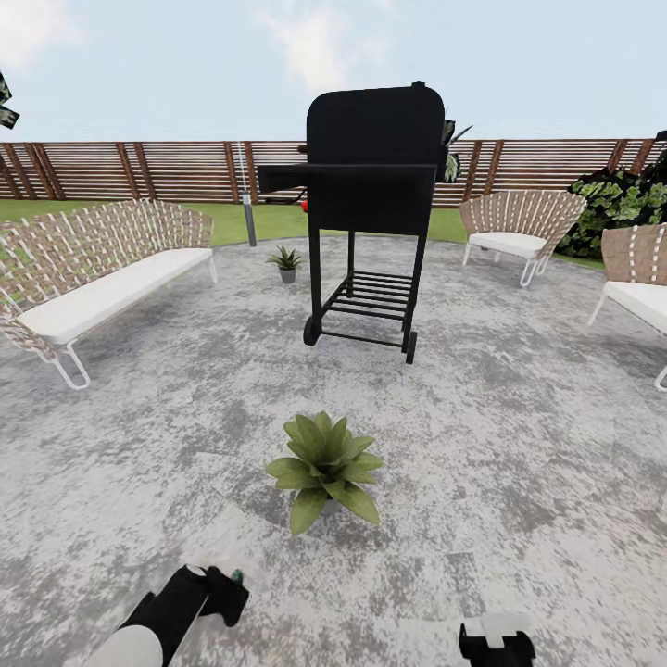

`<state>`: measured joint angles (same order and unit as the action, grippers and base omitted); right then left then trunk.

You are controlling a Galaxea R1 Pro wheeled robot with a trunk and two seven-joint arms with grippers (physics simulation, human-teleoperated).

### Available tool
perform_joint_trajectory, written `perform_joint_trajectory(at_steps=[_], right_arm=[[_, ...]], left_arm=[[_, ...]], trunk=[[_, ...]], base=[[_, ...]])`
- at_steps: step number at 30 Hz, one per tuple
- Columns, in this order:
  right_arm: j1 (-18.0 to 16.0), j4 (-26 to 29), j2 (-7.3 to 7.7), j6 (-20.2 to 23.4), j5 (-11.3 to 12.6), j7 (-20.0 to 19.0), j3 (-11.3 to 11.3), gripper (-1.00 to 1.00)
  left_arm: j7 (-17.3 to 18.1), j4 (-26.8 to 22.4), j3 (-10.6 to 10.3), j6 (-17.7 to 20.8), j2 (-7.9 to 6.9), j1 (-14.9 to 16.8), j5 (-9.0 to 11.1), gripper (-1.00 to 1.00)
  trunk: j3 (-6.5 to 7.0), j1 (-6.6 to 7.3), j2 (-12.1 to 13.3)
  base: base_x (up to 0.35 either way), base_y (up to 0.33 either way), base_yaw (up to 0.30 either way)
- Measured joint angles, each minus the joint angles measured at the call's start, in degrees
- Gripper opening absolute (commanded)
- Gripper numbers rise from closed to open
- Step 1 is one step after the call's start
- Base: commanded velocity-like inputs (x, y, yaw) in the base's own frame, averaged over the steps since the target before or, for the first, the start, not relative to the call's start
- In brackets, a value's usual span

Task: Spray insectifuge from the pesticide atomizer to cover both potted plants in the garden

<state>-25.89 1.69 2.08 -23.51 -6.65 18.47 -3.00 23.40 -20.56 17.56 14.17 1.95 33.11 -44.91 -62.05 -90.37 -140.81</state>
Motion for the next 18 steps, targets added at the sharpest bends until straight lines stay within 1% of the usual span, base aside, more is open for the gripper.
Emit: perform_joint_trajectory(at_steps=[1, 2, 3, 4, 5, 18], right_arm=[[0.0, 0.0, 0.04, 0.0, 0.0, 0.0, 0.0, 1.00], [0.5, -0.2, 0.51, -4.4, 0.7, -0.2, 1.8, 1.00], [0.5, -0.2, 0.50, -4.6, 0.7, -0.2, 1.8, 1.00], [0.5, -0.2, 0.48, -4.6, 0.7, -0.2, 1.8, 1.00], [0.5, -0.2, 0.45, -4.6, 0.7, -0.2, 1.8, 1.00], [0.5, -0.1, 0.27, -4.6, 0.5, -0.2, 1.7, 1.00]], left_arm=[[0.0, 0.0, 0.0, 0.4, 0.13, 0.3, 0.2, -1.00], [6.2, 1.6, -0.5, 14.4, 0.17, 4.8, -0.5, -1.00], [6.4, 0.1, -0.4, 15.6, 0.19, 9.1, 0.4, -1.00], [6.5, -0.1, -0.4, 15.5, 0.19, 9.8, 0.3, -1.00], [6.5, 0.0, -0.5, 15.5, 0.18, 8.9, 0.0, -1.00], [6.6, 0.0, -0.3, 15.5, 0.31, 9.0, 0.2, -1.00]], trunk=[[0.00, 0.00, 0.0], [-0.01, 0.00, 0.0], [0.01, 0.01, 0.0], [0.01, 0.00, 0.0], [-0.01, 0.00, 0.0], [0.00, 0.00, 0.0]], base=[[0.000, 0.000, 0.000], [0.000, 0.000, 0.000], [0.000, 0.000, 0.000], [0.000, 0.000, 0.000], [0.000, 0.000, 0.000], [0.000, 0.000, 0.000]])
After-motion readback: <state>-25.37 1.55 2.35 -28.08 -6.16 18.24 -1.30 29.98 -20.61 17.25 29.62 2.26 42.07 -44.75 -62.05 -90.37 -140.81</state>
